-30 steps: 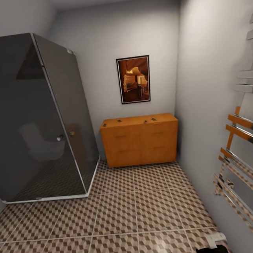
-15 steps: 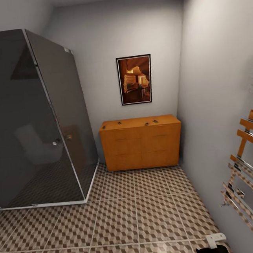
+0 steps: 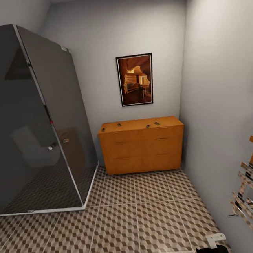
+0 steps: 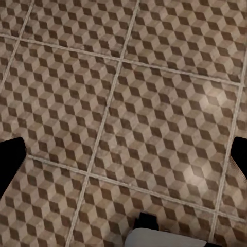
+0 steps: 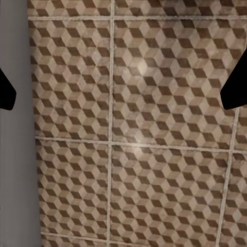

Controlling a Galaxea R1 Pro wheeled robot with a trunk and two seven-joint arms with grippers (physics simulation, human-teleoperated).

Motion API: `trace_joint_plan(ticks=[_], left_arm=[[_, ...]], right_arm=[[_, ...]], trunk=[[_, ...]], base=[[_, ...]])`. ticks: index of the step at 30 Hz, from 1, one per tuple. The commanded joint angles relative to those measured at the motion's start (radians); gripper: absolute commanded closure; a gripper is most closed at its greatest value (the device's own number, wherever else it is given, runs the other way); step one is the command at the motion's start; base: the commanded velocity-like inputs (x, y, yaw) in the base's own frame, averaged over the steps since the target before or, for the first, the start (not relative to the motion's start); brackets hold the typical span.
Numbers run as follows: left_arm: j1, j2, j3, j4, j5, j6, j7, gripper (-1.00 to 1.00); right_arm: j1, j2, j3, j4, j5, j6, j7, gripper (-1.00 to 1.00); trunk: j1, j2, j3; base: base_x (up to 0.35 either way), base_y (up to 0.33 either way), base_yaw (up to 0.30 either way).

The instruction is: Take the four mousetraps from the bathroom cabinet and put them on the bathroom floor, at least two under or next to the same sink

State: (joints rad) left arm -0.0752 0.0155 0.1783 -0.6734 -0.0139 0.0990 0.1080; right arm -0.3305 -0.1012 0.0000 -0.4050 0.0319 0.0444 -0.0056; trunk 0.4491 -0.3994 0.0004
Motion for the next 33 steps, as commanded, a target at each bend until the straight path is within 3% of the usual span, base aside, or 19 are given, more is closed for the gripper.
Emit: trace_joint_plan(ticks=[1,33], left_arm=[[0.000,0.000,0.000,-0.002,-0.001,0.005,0.002,-1.00],[0.000,-0.006,0.000,-0.002,0.000,0.005,-0.001,-1.00]], right_arm=[[0.000,0.000,0.000,-0.002,0.003,0.004,-0.001,-1.00],[0.000,0.000,0.000,-0.002,0.003,-0.002,-0.001,-1.00]], trunk=[[0.001,-0.001,0.000],[0.001,-0.001,0.000]], base=[[0.324,-0.006,0.000],[0.302,-0.165,-0.017]])
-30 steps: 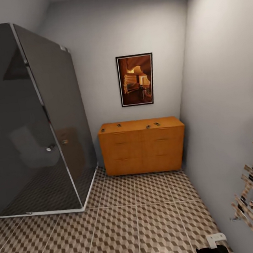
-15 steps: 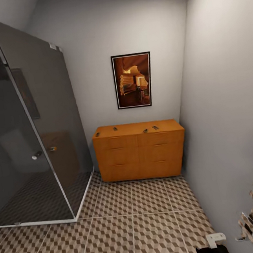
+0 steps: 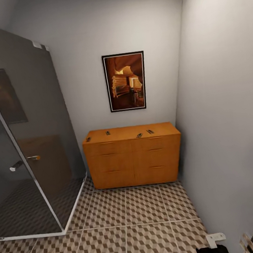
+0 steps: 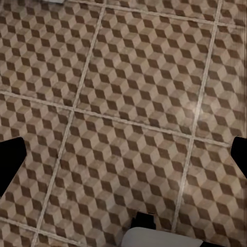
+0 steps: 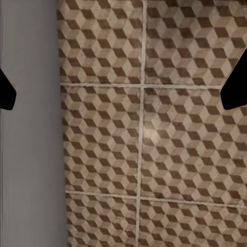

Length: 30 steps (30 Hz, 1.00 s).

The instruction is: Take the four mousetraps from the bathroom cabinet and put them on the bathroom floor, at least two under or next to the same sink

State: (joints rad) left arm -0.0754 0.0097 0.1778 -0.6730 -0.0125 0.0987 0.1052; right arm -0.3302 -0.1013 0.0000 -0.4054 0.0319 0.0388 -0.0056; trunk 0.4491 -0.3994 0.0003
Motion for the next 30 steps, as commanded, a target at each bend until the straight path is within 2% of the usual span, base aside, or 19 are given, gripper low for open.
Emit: trace_joint_plan(ticks=[1,9,30], left_arm=[[0.000,0.000,0.000,-0.002,-0.002,0.006,0.002,-1.00],[0.000,0.000,0.000,-0.002,-0.002,0.006,0.002,-1.00],[0.000,0.000,0.000,-0.002,-0.003,0.007,0.002,-1.00]], right_arm=[[0.000,0.000,0.000,-0.001,0.003,0.004,-0.001,-1.00],[0.000,0.000,0.000,-0.001,0.003,0.004,-0.001,-1.00],[0.000,0.000,0.001,-0.001,0.003,0.004,-0.001,-1.00]], trunk=[[0.001,-0.001,0.000],[0.001,-0.001,0.000],[0.001,-0.001,0.000]], base=[[0.313,-0.044,-0.213],[0.317,-0.016,-0.113],[0.320,0.000,-0.003]])
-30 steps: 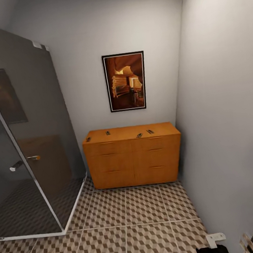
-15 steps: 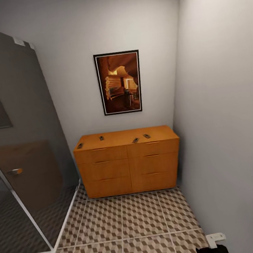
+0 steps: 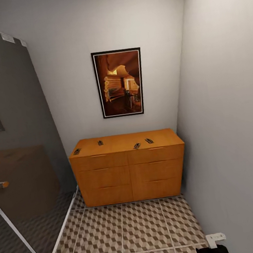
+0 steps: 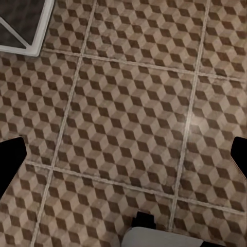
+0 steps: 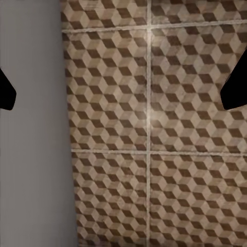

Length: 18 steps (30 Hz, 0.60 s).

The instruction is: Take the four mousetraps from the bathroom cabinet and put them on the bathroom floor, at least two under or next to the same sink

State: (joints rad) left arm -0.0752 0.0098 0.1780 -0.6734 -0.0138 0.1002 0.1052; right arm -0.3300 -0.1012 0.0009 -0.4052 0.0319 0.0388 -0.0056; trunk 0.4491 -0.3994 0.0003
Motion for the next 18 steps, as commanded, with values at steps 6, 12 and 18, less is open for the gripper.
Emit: trace_joint_plan(ticks=[6,12,18], left_arm=[[0.000,0.000,0.000,-0.002,-0.002,0.006,0.002,-1.00],[0.000,0.000,0.000,-0.002,-0.002,0.006,0.002,-1.00],[0.000,0.000,0.000,-0.002,-0.002,0.006,0.002,-1.00]], right_arm=[[-0.001,0.000,0.000,-0.001,0.003,0.004,-0.001,-1.00],[0.000,0.000,0.000,-0.001,0.003,0.004,-0.001,-1.00],[0.000,0.000,0.000,-0.001,0.003,0.004,-0.001,-1.00]], trunk=[[0.001,-0.001,0.000],[0.001,-0.001,0.000],[0.001,-0.001,0.000]], base=[[0.320,0.000,-0.091],[0.320,0.000,-0.222],[0.320,0.000,-0.074]])
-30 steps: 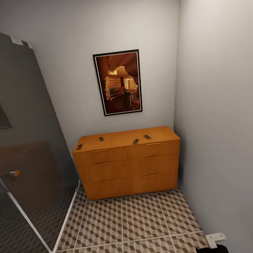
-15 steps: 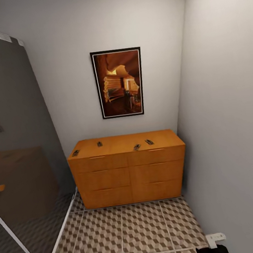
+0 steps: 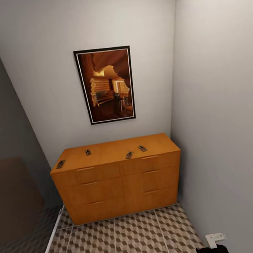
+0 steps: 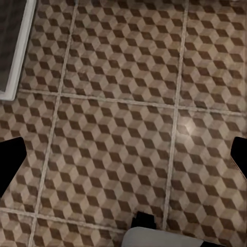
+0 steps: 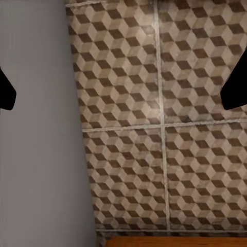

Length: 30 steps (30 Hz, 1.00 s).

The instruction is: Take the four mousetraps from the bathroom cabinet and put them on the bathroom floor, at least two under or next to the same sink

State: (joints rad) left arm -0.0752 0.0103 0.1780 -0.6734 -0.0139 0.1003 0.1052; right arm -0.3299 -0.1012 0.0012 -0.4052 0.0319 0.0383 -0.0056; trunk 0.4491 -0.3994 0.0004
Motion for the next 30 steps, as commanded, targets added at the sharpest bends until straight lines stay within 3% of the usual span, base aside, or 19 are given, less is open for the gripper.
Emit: trace_joint_plan(ticks=[1,16,30], left_arm=[[0.000,0.000,0.000,-0.001,-0.001,0.006,0.002,-1.00],[0.000,0.000,-0.003,0.018,0.000,0.004,0.002,-1.00],[0.000,-0.005,-0.010,0.005,0.008,-0.015,-0.011,-1.00]], right_arm=[[0.000,0.000,0.000,-0.001,0.003,0.004,-0.001,-1.00],[0.000,0.000,0.000,-0.001,0.003,0.004,-0.001,-1.00],[-0.001,0.000,0.004,-0.009,0.016,0.005,0.004,-1.00]], trunk=[[0.001,-0.001,0.000],[0.001,-0.001,0.000],[0.001,-0.001,0.000]], base=[[0.320,0.000,-0.024],[0.309,0.000,-0.005],[0.016,0.000,0.000]])
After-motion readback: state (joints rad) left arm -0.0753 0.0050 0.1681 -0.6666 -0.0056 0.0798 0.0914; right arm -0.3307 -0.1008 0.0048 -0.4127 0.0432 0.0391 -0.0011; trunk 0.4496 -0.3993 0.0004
